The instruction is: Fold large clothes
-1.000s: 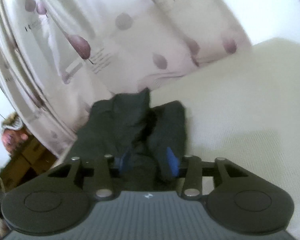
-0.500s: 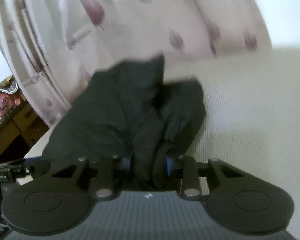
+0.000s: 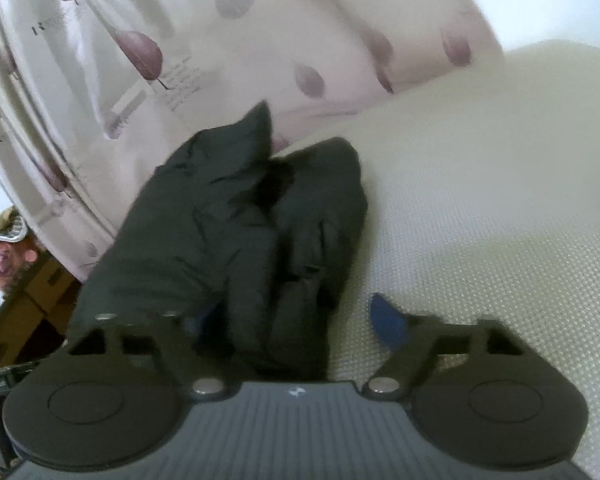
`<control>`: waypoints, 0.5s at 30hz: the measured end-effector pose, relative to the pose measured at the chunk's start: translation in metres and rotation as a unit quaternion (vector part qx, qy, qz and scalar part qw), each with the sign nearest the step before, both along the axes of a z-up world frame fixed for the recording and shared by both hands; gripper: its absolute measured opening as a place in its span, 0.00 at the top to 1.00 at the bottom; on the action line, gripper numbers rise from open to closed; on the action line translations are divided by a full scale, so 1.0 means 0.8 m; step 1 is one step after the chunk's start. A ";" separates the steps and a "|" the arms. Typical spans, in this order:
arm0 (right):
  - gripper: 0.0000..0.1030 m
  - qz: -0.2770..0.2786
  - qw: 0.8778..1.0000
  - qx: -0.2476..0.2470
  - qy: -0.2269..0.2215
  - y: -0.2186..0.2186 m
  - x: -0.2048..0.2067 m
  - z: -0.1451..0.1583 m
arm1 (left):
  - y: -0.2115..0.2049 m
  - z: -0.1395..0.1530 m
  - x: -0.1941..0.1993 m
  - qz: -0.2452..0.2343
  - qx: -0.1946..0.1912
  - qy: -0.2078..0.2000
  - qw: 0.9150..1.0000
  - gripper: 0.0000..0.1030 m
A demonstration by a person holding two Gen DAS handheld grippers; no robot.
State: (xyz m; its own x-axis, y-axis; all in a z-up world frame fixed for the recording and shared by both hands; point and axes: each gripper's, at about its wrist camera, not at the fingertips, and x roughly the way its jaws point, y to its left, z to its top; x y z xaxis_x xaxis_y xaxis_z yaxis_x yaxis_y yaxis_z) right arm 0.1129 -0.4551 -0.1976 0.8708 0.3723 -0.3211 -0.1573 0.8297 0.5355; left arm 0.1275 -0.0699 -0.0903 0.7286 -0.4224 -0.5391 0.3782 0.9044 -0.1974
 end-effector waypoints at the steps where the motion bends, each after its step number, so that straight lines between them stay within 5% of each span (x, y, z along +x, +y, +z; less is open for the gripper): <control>1: 0.18 0.009 1.000 0.006 0.004 0.000 0.003 -0.001 | -0.001 0.000 0.000 0.000 0.003 0.000 1.000 0.00; 5: 0.20 0.047 0.998 0.038 0.017 0.003 0.018 -0.006 | -0.007 0.003 -0.002 0.001 0.020 -0.004 1.000 0.00; 7: 0.33 0.064 0.997 0.046 0.018 0.008 0.025 -0.006 | -0.009 0.003 -0.002 0.002 0.028 -0.006 1.000 0.00; 15: 0.34 0.068 0.997 0.041 0.015 0.010 0.026 -0.012 | -0.020 0.006 -0.004 0.000 0.057 -0.014 0.998 0.00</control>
State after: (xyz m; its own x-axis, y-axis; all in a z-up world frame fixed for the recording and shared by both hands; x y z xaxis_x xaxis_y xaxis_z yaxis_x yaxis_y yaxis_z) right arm 0.1340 -0.4473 -0.2073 0.8006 0.5123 -0.3109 -0.2480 0.7555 0.6063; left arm 0.1244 -0.0856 -0.0853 0.7446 -0.3594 -0.5625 0.3816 0.9206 -0.0830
